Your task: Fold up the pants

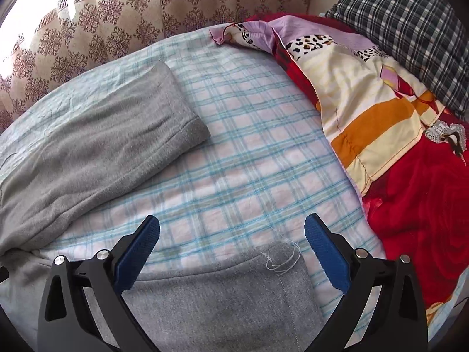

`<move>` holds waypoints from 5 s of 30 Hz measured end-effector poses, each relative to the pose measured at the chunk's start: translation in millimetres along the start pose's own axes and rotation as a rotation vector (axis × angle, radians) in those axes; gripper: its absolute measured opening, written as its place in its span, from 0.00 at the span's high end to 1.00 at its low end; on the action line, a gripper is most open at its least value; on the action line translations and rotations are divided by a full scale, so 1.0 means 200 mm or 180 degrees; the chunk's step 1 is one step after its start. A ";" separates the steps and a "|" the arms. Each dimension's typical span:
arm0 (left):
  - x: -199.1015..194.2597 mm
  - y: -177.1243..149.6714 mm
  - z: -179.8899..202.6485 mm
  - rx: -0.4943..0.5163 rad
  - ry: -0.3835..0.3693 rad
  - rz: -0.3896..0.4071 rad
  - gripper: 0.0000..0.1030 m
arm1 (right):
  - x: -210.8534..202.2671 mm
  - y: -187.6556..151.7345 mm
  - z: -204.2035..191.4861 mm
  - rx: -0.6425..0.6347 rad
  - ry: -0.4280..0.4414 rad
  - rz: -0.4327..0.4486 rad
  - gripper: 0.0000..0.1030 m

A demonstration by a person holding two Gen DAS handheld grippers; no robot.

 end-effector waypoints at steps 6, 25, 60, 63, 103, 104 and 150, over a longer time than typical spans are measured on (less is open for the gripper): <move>-0.06 0.13 -0.23 -0.0248 0.0155 0.0179 0.02 | 0.03 0.13 -0.21 -0.0169 0.0204 0.0054 0.05; -0.01 0.42 -1.04 -0.0933 0.0799 0.0339 0.02 | 0.29 0.18 -0.82 -0.0865 0.0542 -0.0252 0.05; -0.11 0.42 -1.01 -0.0366 0.0342 0.0460 0.95 | 0.42 0.15 -0.86 -0.0823 0.0533 -0.0390 0.05; -0.14 0.42 -1.00 -0.0364 0.0324 0.0484 0.95 | 0.42 0.15 -0.86 -0.0815 0.0537 -0.0380 0.05; -0.30 -0.23 -0.77 -0.0322 -0.0298 0.0110 0.95 | 1.04 1.16 -0.51 0.1029 0.0400 -0.0685 0.21; -0.30 -0.23 -0.77 -0.0326 -0.0306 0.0108 0.95 | 1.05 1.17 -0.52 0.0967 0.0337 -0.0671 0.22; -0.14 -0.13 -1.13 -0.2364 -0.0527 0.0315 0.45 | 0.01 0.60 0.02 0.1073 0.0900 -0.0047 0.93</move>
Point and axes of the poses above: each gripper's, at about its wrist camera, not at the fingertips, and x roughly the way its jaws point, z to its right, y to its top, the point moved 3 cm from there along x, roughly the way its jaws point, and after that the axes turned 9 degrees about -x, right-handed, at the moved point
